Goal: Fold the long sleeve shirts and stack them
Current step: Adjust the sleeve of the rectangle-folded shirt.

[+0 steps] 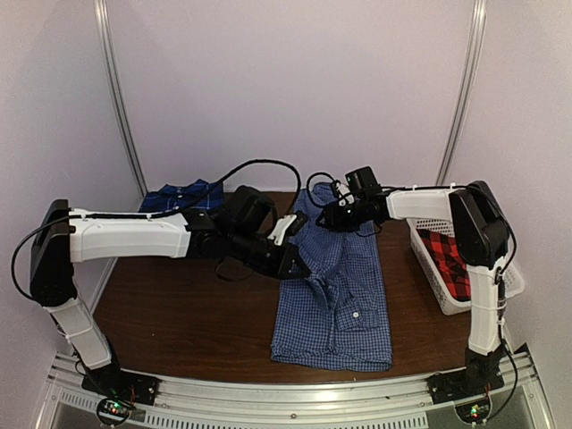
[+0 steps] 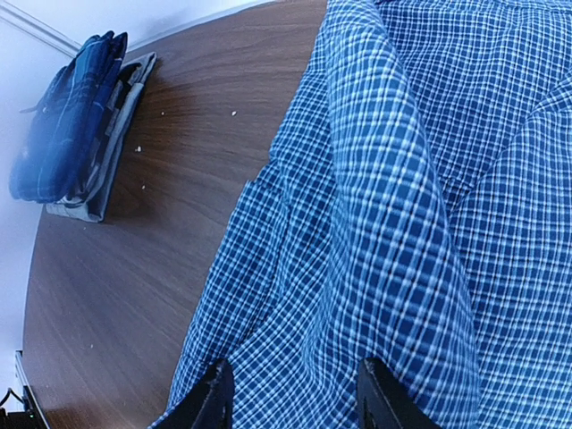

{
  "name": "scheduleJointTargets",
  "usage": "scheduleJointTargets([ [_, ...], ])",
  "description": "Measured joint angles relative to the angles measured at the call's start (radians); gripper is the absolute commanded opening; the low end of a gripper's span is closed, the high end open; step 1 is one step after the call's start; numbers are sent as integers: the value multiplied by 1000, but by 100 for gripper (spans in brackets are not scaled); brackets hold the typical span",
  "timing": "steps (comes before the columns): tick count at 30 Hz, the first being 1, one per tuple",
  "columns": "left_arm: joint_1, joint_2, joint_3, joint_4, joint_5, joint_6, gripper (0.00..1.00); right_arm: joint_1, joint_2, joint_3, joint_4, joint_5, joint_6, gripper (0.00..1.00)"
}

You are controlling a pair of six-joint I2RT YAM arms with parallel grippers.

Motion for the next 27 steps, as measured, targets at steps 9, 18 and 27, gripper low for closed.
scheduleJointTargets([
  [9, 34, 73, 223, -17, 50, 5, 0, -77, 50, 63, -3, -45, 7, 56],
  [18, 121, 458, 795, 16, 171, 9, 0, -204, -253, -75, 14, -4, 17, 58],
  [27, 137, 580, 940, 254, 271, -89, 0, -211, -698, -569, 215, 40, 112, 33],
])
